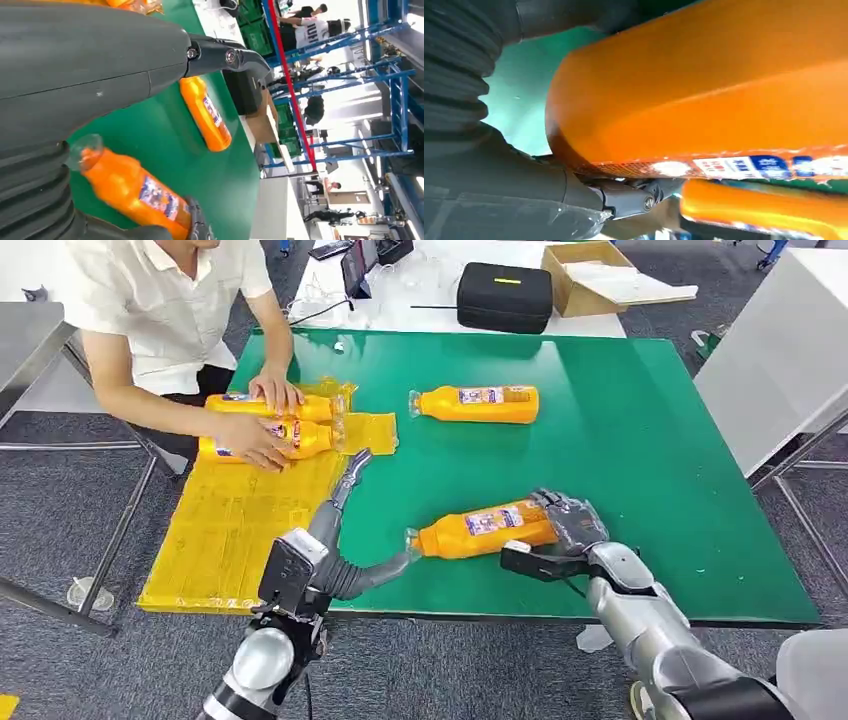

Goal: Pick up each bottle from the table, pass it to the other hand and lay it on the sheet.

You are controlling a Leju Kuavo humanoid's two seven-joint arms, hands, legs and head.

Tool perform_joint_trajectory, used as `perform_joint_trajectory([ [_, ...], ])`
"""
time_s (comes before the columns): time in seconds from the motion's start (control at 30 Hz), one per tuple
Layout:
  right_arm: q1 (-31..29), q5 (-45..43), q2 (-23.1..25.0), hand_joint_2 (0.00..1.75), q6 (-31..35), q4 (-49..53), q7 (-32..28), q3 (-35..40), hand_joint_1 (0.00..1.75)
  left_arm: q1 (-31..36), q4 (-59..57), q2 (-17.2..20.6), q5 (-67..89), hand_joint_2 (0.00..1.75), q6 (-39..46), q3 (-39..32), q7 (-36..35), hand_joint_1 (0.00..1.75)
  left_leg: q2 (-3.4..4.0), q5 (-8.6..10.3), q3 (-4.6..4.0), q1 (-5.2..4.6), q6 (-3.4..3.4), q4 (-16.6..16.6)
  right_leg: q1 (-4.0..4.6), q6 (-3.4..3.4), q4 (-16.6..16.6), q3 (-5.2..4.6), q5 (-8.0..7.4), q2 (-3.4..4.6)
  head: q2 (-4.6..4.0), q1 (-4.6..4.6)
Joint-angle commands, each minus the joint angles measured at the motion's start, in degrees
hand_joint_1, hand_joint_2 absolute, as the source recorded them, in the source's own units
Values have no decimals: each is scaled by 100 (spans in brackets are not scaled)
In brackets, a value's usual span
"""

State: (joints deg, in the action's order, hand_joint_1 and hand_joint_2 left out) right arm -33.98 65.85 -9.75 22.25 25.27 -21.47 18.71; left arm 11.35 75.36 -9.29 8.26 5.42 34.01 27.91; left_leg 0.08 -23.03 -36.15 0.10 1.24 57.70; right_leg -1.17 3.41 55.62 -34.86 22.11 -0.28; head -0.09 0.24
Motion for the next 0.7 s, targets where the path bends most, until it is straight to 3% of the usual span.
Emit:
perform_joint_trajectory([
  [0.03,96,-61,228,175,256,-358,-342,346,113,222,-401,98,-34,175,-19,221,75,0,1,-9,22,11,-8,-2,12,-17,-7,23,7,3,0,-2],
  [0.07,96,-61,228,175,256,-358,-342,346,171,222,-401,98,-34,175,-19,221,75,0,2,-13,28,13,-10,-1,14,-22,-5,28,10,5,0,-2],
  [0.1,115,-47,224,175,343,-324,-372,371,173,223,-429,100,-31,175,-9,221,92,0,-4,-6,18,9,-7,-4,10,-15,-7,19,5,-1,0,-2],
  [0.13,130,-87,246,175,405,-324,-383,358,161,224,-441,100,-30,175,-1,222,110,0,-4,-9,24,10,-8,-2,12,-19,-5,26,9,-1,0,-2],
  [0.17,138,-72,257,175,415,-327,-366,372,141,222,-442,100,-30,175,3,220,115,0,-2,-5,17,8,-6,-3,9,-13,-6,18,5,-1,0,-2],
  [0.2,138,6,269,175,458,-333,-265,445,9,217,-445,100,-31,175,5,221,119,0,-1,-8,22,11,-8,0,12,-18,-5,24,7,1,0,-2],
  [0.23,169,17,290,175,528,-314,-226,454,0,210,-447,93,-32,175,20,215,123,0,1,-5,16,9,-6,-4,10,-13,-8,17,3,3,0,0],
  [0.7,144,267,293,175,536,-462,154,665,0,159,-484,69,-51,175,55,216,120,0,-1,-8,26,14,-9,-1,15,-21,-8,28,6,2,0,-2],
])
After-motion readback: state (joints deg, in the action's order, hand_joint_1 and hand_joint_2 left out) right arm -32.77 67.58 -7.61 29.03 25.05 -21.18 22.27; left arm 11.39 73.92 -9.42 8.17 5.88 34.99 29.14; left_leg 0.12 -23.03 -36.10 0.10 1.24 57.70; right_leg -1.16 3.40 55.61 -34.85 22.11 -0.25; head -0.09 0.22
